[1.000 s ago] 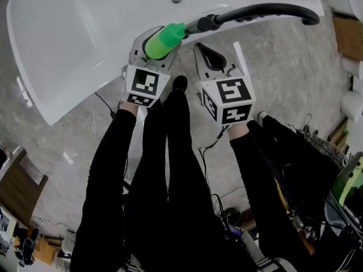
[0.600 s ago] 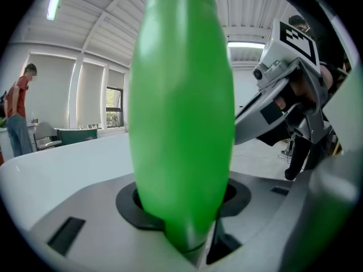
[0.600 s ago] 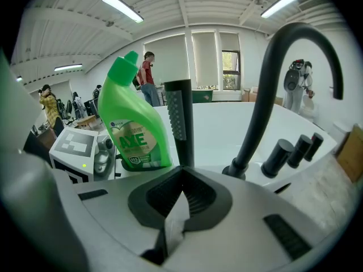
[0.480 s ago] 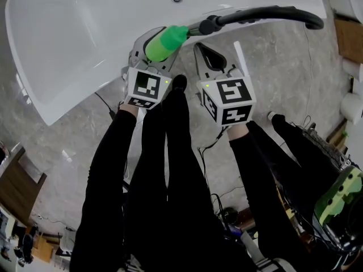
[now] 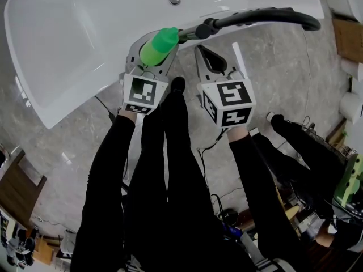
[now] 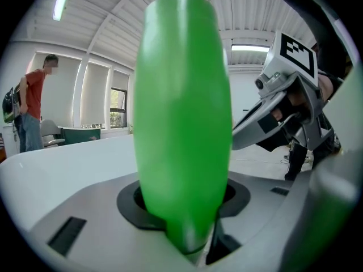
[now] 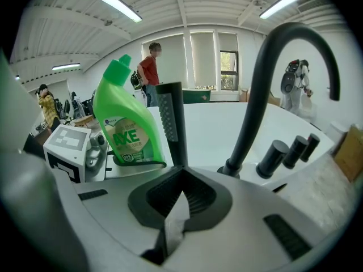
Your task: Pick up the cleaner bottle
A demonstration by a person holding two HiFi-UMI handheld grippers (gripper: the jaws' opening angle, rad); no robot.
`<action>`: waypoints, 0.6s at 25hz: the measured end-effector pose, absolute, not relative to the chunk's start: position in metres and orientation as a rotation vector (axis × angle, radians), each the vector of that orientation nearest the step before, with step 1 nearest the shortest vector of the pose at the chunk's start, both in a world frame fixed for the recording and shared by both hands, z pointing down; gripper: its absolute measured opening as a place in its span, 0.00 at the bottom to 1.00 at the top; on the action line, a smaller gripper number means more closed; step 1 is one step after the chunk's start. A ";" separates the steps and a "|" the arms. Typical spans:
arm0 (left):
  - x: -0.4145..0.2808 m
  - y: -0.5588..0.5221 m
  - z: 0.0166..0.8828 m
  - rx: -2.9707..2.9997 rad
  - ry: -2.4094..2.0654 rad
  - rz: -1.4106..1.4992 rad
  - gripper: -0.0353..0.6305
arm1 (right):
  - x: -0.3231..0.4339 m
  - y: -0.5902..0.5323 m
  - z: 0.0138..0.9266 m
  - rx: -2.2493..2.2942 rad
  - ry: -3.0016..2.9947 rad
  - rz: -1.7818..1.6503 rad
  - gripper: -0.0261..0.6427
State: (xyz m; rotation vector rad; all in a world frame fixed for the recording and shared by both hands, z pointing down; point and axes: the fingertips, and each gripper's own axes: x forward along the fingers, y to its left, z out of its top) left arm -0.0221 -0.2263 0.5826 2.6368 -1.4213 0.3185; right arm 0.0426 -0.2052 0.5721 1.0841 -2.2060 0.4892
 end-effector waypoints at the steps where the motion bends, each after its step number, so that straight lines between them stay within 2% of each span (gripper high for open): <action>1: -0.023 -0.227 0.581 2.636 -1.424 0.313 0.36 | 0.044 -0.206 0.572 1.087 -2.204 0.490 0.04; 15: -0.046 -0.226 0.513 2.632 -1.481 0.239 0.35 | 0.057 -0.212 0.531 1.174 -2.209 0.465 0.04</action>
